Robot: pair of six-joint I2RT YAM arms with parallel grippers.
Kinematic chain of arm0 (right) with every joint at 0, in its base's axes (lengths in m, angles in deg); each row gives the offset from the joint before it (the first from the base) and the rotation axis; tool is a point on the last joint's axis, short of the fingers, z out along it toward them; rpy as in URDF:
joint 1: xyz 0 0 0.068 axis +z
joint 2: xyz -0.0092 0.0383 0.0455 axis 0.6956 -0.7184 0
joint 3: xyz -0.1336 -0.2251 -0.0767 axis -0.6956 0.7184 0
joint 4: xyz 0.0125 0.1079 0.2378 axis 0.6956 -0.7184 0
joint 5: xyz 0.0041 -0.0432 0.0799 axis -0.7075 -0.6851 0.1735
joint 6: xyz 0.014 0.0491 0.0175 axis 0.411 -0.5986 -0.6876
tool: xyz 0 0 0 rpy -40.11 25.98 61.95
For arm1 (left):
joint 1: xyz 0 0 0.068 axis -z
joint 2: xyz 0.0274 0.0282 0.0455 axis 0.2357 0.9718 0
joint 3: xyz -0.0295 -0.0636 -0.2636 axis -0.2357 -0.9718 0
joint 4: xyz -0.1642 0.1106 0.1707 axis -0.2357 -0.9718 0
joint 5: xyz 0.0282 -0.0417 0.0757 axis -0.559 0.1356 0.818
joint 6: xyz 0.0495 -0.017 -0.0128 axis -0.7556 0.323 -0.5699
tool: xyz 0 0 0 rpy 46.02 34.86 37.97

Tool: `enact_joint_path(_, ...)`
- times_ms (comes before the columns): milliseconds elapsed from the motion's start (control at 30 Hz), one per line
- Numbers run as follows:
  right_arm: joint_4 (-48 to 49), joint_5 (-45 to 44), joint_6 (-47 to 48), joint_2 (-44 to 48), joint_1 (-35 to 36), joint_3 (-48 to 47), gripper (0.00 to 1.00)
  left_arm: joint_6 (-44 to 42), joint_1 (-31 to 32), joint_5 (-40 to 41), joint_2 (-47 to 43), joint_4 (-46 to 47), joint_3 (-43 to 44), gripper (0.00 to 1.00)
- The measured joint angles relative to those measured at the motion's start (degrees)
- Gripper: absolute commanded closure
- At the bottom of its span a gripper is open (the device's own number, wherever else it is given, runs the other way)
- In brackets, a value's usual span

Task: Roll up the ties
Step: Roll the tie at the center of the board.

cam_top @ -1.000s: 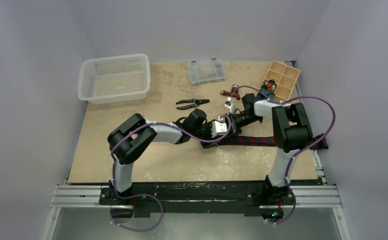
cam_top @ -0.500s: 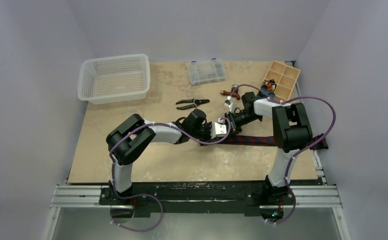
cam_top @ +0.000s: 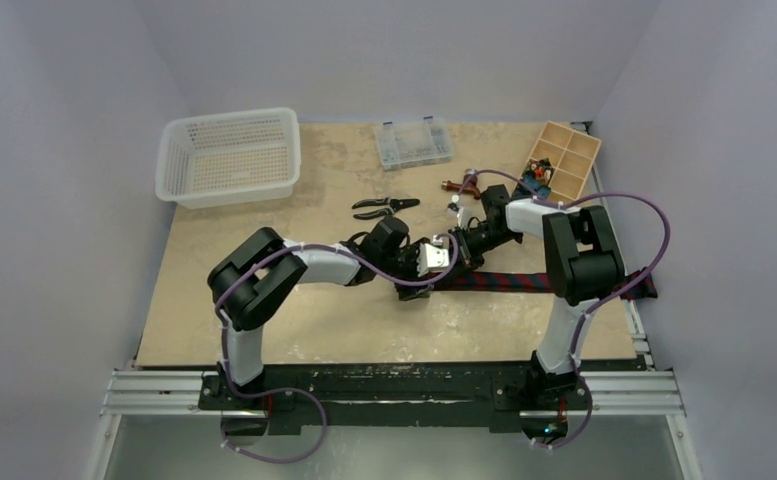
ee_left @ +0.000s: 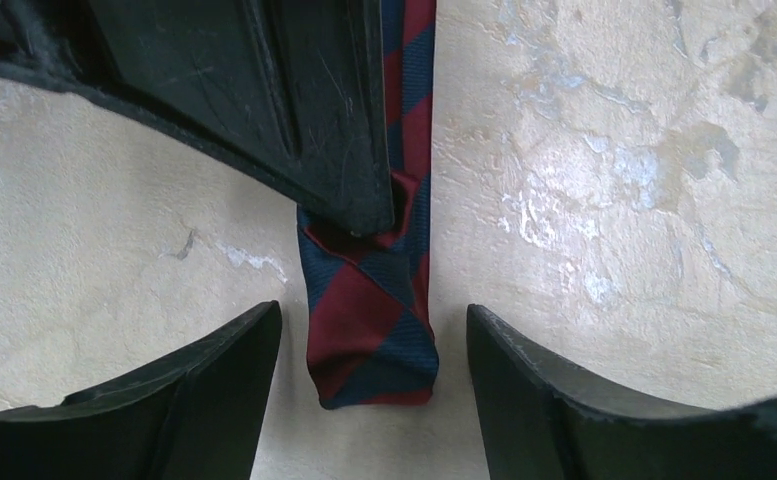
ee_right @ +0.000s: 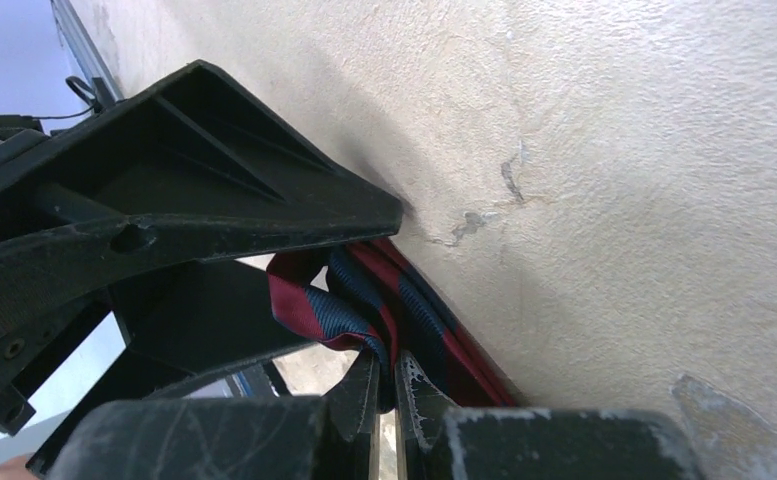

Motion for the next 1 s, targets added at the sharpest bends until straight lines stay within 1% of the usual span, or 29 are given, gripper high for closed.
enact_joint_path(133, 0.22, 0.07, 0.00, -0.02, 0.35, 0.02, 1.00, 0.48, 0.39, 0.13, 1.60, -0.63, 2.29, 0.21)
enact_joint_path(233, 0.22, 0.28, 0.00, -0.02, 0.33, 0.02, 1.00, 1.53, 0.76, 0.33, 3.63, -0.52, 5.01, 0.22)
enact_joint_path(300, 0.22, 0.52, -0.02, 0.00, 0.33, 0.02, 1.00, 1.60, 1.03, 0.35, 4.39, -0.35, 5.86, 0.30)
enact_joint_path(433, 0.20, 1.70, -0.09, 0.00, 0.33, 0.02, 1.00, 1.27, 1.88, -0.22, 4.76, -0.26, 6.05, 0.54)
enact_joint_path(467, 0.17, 1.84, -0.07, 0.00, 0.33, 0.02, 1.00, 1.01, 1.99, -0.39, 4.76, -0.33, 6.05, 0.58)
enact_joint_path(567, -0.90, 2.16, 0.02, 0.00, 0.33, -0.07, 1.00, -0.59, 2.25, -0.87, 4.76, -0.68, 6.05, 0.66)
enact_joint_path(733, -3.15, 1.53, 0.68, 0.00, 0.46, -1.11, 1.00, -3.21, 2.23, -1.25, 4.72, -0.83, 5.92, 0.74)
enact_joint_path(800, -3.67, 1.05, 1.29, 0.00, 0.61, -1.44, 1.00, -4.15, 2.01, -1.36, 4.70, -0.94, 5.92, 0.73)
enact_joint_path(933, -3.82, 0.39, 1.46, 0.00, 0.72, -1.55, 1.00, -5.03, 1.84, -1.73, 4.66, -1.20, 5.92, 0.68)
enact_joint_path(967, -3.65, 0.15, 1.31, -0.09, 0.76, -1.55, 1.00, -5.22, 1.77, -1.84, 4.63, -1.29, 5.92, 0.64)
enact_joint_path(1000, -3.34, -0.04, 1.20, -0.17, 0.85, -1.55, 1.00, -5.57, 1.64, -1.97, 4.59, -1.36, 5.88, 0.55)
